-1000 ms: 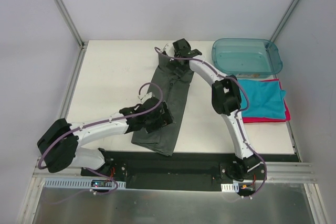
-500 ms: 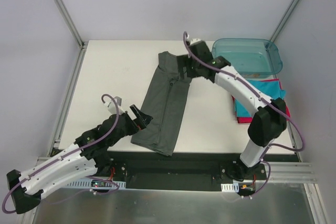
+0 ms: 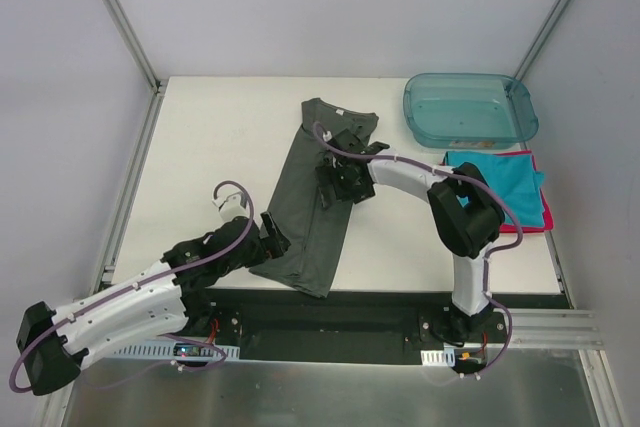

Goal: Fold and stack the t-shirts
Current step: Rotate the tshirt 90 degrees

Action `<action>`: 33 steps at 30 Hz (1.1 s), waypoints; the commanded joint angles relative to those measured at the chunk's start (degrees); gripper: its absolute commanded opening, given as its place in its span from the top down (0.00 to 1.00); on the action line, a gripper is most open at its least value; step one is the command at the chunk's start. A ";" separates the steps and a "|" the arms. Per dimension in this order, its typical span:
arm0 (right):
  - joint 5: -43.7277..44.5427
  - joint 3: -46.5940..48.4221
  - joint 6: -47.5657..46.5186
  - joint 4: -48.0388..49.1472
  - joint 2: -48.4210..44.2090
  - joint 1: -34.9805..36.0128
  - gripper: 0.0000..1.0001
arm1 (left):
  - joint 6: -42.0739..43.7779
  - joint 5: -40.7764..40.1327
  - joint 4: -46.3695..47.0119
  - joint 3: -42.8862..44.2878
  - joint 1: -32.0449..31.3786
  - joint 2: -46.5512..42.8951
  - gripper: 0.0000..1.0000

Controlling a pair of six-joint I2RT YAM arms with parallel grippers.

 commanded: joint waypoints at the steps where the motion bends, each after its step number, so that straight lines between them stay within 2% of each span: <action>1: -2.17 1.07 0.13 1.62 2.22 -2.16 0.04 | 1.46 1.59 -1.12 2.21 0.96 2.56 0.01; 8: -5.52 1.15 -1.36 3.55 4.78 -6.64 0.04 | 1.98 3.34 -1.12 1.77 5.00 3.79 0.01; 12: -6.40 3.26 -1.98 3.29 6.27 -8.49 0.01 | 3.82 7.29 -1.12 0.89 10.00 4.06 0.01; 16: -7.45 7.21 0.91 0.39 9.34 -9.81 0.33 | 5.15 11.34 -1.12 -0.60 15.02 4.67 0.01; 18: -6.14 7.92 2.06 -0.31 10.75 -9.99 0.39 | 5.24 11.78 -1.12 -0.95 15.82 5.20 0.01; 23: -1.04 10.21 4.43 -3.56 13.21 -11.39 0.60 | 5.06 11.17 -1.30 -1.22 16.08 6.87 0.01; 25: -0.07 11.17 4.44 -4.53 13.83 -12.09 0.73 | 4.89 10.73 -1.30 -1.40 16.26 7.31 0.01; 28: 0.72 13.54 3.47 -6.81 14.80 -13.50 0.82 | 4.97 10.81 -1.30 -1.22 16.35 8.27 0.01; 33: 0.72 20.92 0.22 -12.53 17.78 -16.31 0.86 | 5.24 11.51 -1.30 -0.60 16.43 9.77 0.01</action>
